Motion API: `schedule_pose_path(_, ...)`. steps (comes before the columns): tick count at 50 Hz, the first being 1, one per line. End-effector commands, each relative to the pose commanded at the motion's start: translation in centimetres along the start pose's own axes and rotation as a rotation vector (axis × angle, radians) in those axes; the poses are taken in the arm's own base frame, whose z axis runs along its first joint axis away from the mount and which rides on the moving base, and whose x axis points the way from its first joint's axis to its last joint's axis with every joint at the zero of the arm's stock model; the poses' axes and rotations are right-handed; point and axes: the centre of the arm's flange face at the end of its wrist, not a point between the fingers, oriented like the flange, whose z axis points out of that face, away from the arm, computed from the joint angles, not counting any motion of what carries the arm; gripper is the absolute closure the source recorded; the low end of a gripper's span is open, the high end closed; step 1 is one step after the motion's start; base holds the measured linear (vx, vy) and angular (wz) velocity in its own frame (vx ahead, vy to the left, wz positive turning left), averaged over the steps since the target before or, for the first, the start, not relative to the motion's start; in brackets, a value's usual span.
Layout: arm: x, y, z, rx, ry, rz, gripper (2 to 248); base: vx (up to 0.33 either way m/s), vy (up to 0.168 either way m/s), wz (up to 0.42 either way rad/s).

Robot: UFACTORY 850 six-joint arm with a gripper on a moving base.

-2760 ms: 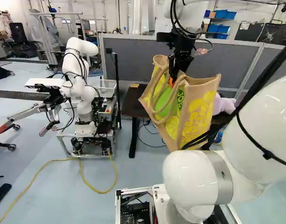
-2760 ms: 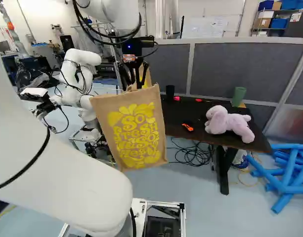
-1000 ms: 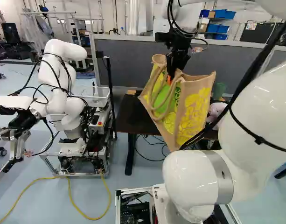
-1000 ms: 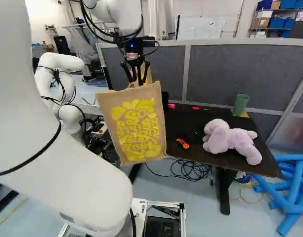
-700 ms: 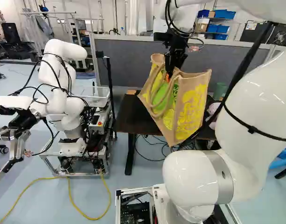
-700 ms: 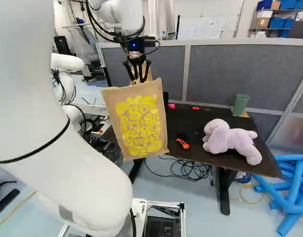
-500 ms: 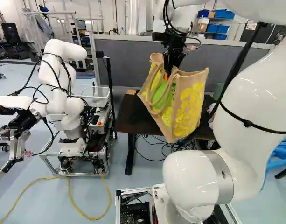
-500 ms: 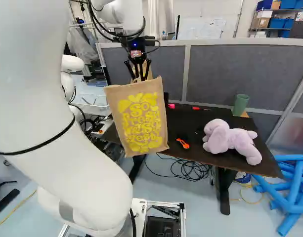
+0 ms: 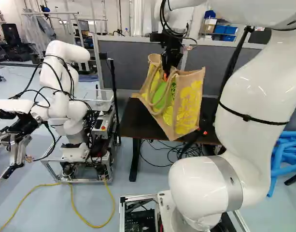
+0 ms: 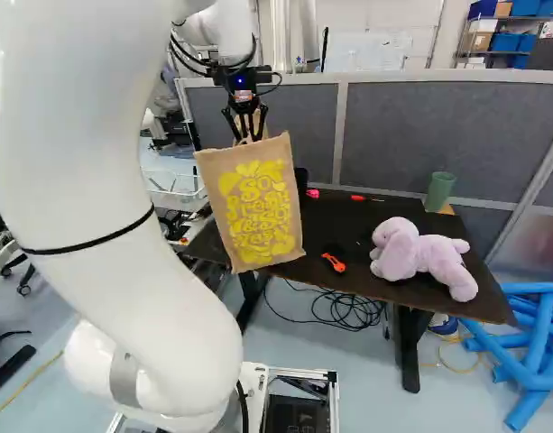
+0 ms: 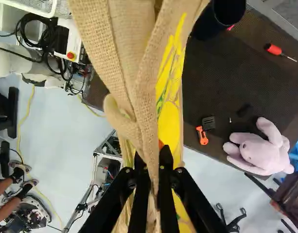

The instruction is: Pick up the bag on the ground and place it on the table

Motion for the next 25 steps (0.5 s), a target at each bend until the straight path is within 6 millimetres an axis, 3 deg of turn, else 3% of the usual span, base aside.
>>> schedule_pose_path(25,4.8,-2.3,0.3,0.000,0.017,-0.062,227,0.000,0.000,0.000)
